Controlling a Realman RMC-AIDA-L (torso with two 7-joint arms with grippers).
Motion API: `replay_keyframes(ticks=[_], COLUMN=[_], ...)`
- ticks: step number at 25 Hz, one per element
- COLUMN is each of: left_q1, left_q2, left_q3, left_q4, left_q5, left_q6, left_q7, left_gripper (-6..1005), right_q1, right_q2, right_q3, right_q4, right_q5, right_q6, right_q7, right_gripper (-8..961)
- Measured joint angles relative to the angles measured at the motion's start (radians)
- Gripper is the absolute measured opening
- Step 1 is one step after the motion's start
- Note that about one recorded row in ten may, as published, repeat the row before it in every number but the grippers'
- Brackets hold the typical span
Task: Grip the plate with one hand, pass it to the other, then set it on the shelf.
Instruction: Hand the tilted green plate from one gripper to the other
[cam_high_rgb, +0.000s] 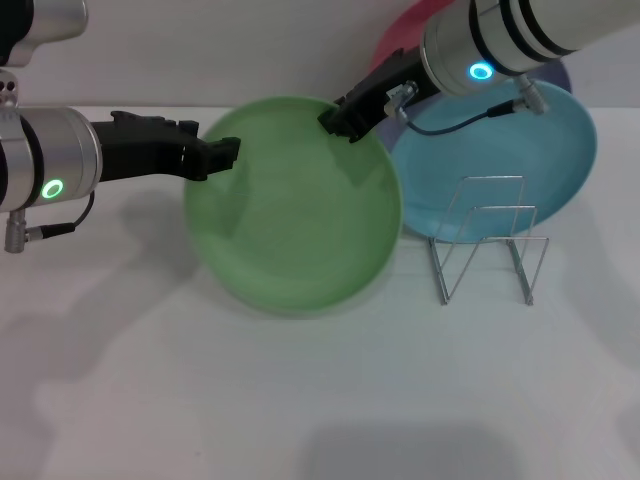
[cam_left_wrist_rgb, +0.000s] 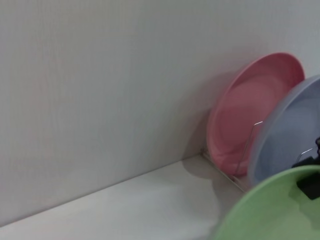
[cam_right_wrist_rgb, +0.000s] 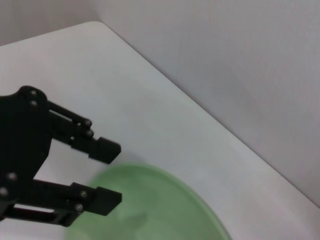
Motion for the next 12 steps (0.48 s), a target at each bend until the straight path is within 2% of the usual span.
replay_keyframes(ticks=[6, 10, 12], left_q1=[0.003, 0.013, 0.018], left_q2=[0.000, 0.001, 0.001], left_q3=[-0.001, -0.011, -0.013], left_q4=[-0.026, -0.039, -0.040], left_q5=[0.000, 0.003, 0.004], left_q6=[-0.001, 0.010, 0.019], left_q7=[0.001, 0.001, 0.001], left_gripper=[466, 661, 661], right_q1=[-0.010, -0.023, -0.029], right_q2=[0.004, 0.004, 0.004], right_q3=[0.001, 0.008, 0.007], right_q4=[0.021, 0.067, 0.087], right_q5=[-0.014, -0.027, -0.034], right_q6=[0.012, 0.013, 0.013], right_q7=[0.001, -0.015, -0.028], right_gripper=[97, 64, 59])
